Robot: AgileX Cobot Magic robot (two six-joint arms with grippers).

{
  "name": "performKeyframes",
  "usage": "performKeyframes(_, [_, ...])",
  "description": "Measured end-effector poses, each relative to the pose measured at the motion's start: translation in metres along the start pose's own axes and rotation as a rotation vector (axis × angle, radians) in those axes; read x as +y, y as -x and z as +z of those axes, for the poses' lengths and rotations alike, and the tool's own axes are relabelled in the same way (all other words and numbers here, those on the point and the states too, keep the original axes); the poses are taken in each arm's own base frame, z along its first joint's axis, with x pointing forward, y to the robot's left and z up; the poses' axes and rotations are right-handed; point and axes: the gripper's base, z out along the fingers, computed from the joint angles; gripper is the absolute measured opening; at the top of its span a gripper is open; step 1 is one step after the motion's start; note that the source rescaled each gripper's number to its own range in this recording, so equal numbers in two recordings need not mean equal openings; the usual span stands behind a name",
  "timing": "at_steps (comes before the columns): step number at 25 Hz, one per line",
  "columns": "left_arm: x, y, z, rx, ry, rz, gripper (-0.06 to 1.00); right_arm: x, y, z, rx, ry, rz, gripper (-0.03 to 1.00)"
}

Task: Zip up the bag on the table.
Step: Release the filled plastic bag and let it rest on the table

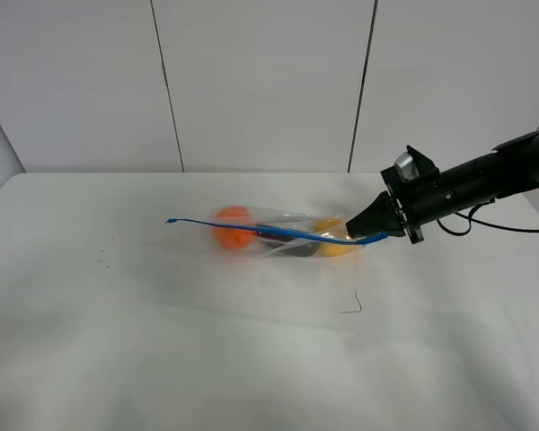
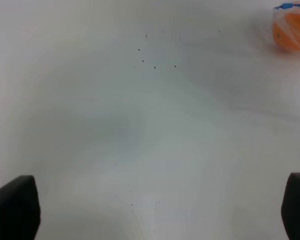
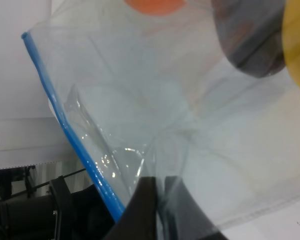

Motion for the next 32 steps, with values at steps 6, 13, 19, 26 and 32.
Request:
performKeyframes(6, [0.0,0.0,0.0,0.0,0.0,0.0,1.0,0.0,0.0,0.0,0.0,0.0,0.0,0.0])
performKeyframes(13, [0.0,0.0,0.0,0.0,0.0,-0.001,1.0,0.0,0.0,0.0,0.0,0.0,0.0,0.05])
performKeyframes(19, [0.0,0.0,0.0,0.0,0.0,-0.001,1.0,0.0,0.001,0.0,-0.007,0.005,0.003,0.87])
performKeyframes(26, [0.0,0.0,0.0,0.0,0.0,-0.001,1.0,0.014,0.002,-0.008,-0.027,0.001,-0.034,1.0])
performKeyframes(32, [0.0,0.0,0.0,0.0,0.0,-0.001,1.0,0.017,-0.002,-0.013,0.018,-0.05,-0.002,1.0])
